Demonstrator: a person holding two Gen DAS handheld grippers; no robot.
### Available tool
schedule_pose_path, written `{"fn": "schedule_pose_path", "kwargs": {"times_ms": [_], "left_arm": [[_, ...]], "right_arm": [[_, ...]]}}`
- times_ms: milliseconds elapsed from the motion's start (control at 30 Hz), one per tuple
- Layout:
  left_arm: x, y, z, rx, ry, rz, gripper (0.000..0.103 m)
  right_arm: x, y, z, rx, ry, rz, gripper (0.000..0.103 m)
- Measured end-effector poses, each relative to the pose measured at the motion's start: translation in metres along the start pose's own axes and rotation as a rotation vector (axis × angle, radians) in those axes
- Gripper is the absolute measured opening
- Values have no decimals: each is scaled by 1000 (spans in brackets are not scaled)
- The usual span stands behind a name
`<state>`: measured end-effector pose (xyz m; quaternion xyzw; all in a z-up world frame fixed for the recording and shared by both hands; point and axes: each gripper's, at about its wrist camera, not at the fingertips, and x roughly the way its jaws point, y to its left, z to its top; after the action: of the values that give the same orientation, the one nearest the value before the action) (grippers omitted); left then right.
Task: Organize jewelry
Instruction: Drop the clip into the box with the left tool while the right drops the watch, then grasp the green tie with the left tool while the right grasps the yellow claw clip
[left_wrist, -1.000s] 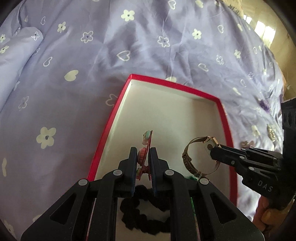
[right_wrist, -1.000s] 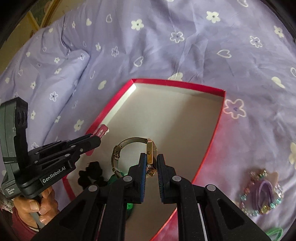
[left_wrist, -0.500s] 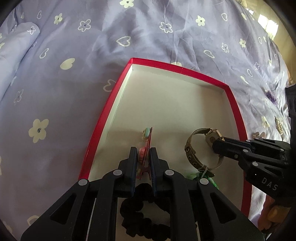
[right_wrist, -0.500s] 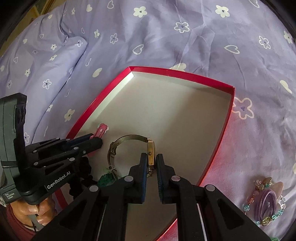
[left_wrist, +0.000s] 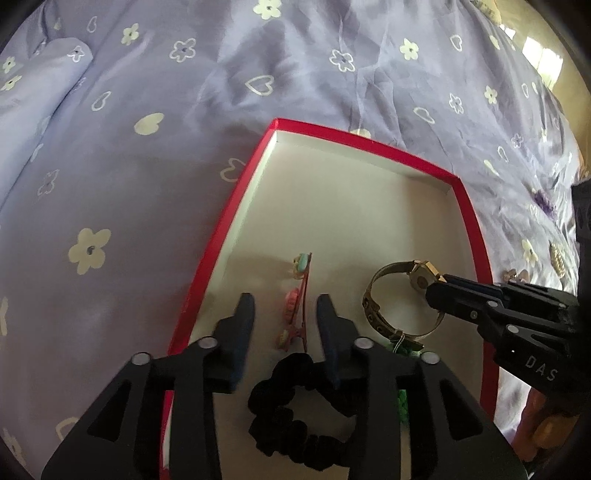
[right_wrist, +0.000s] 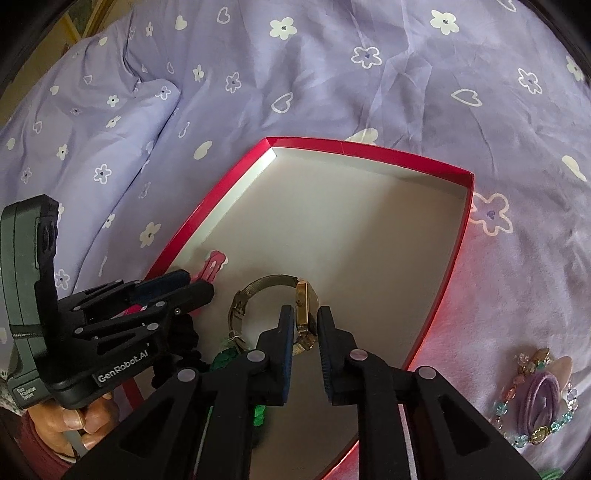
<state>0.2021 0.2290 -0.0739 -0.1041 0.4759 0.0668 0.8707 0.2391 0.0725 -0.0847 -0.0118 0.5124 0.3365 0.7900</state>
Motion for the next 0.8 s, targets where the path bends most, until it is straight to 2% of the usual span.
{"fn": "schedule_pose_path", "kwargs": {"times_ms": [167, 500, 633, 800], "left_arm": [[-15, 3, -2, -25, -21, -6, 40], [-56, -11, -21, -61, -67, -52, 47], [-69, -29, -33, -49, -76, -88, 47], [-80, -61, -48, -7, -72, -135, 48]], "right_arm": [[-12, -1, -2, 16, -18, 18, 31], [-73, -19, -33, 79, -110, 34, 34], [-96, -38, -53, 119, -134, 9, 40], [-126, -60, -79, 158, -163, -39, 42]]}}
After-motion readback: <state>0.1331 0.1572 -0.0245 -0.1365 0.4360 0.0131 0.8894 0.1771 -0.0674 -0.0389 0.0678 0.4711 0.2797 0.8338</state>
